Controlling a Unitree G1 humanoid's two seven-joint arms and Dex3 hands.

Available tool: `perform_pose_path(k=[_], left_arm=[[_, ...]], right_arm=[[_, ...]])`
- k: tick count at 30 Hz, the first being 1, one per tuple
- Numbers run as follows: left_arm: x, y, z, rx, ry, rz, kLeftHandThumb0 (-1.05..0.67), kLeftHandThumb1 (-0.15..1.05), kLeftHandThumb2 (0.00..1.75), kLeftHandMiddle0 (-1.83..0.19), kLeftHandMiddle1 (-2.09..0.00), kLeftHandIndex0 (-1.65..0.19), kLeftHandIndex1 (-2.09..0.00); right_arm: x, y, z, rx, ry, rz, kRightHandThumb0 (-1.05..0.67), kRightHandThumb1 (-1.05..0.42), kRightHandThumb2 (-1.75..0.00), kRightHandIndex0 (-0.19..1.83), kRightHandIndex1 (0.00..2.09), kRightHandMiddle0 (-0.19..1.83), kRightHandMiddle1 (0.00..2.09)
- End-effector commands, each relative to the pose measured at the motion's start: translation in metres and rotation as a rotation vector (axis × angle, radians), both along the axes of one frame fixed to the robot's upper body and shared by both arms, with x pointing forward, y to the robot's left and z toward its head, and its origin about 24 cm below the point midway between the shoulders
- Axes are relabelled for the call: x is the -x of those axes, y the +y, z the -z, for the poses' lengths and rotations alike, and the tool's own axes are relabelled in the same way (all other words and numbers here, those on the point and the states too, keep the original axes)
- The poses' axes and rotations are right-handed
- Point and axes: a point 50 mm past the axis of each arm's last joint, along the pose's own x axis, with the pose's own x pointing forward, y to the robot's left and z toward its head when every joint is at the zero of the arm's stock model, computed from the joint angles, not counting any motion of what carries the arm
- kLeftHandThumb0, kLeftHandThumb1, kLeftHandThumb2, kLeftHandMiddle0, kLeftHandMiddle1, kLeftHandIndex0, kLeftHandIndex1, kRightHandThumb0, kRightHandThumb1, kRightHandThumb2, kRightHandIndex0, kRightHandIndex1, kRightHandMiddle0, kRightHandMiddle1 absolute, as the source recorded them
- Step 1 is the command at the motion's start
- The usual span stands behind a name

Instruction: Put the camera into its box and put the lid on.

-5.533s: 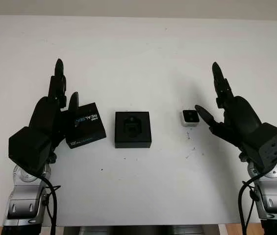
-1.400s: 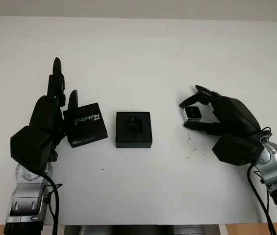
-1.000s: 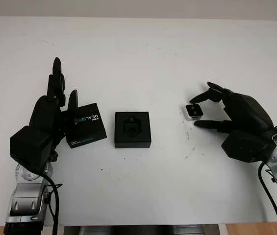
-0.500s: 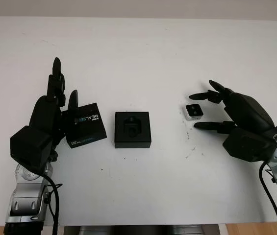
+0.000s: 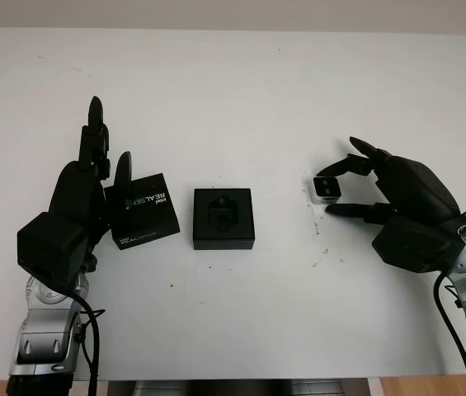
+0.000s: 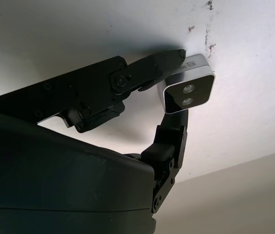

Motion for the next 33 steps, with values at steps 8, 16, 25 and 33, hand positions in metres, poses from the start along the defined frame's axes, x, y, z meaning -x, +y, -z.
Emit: perform_pose_path(k=[8, 16, 25, 33], left_arm=[[0.000, -0.002, -0.002, 0.003, -0.013, 0.000, -0.81, 1.05, 0.69, 0.15, -0.05, 0.19, -0.05], [0.000, -0.002, -0.002, -0.008, -0.013, 0.001, -0.80, 1.05, 0.70, 0.16, -0.05, 0.19, -0.04], [0.000, -0.001, -0.001, -0.014, -0.004, -0.005, -0.79, 1.05, 0.70, 0.14, -0.06, 0.18, -0.05], [0.001, -0.001, -0.001, -0.031, 0.000, -0.010, -0.80, 1.05, 0.70, 0.14, -0.06, 0.18, -0.05]], right_arm=[[0.001, 0.001, -0.001, 0.041, -0.055, -0.044, -0.53, -1.04, -0.07, 0.39, 0.07, 0.48, 1.40], [0.003, 0.016, -0.015, -0.208, -0.119, -0.106, -0.49, -1.04, -0.06, 0.40, 0.07, 0.46, 1.48], [0.015, 0.037, -0.035, -0.413, -0.110, -0.192, -0.48, -1.05, -0.08, 0.33, 0.04, 0.36, 1.53], [0.023, 0.051, -0.044, -0.463, -0.066, -0.242, -0.51, -1.05, -0.10, 0.30, 0.02, 0.36, 1.55]])
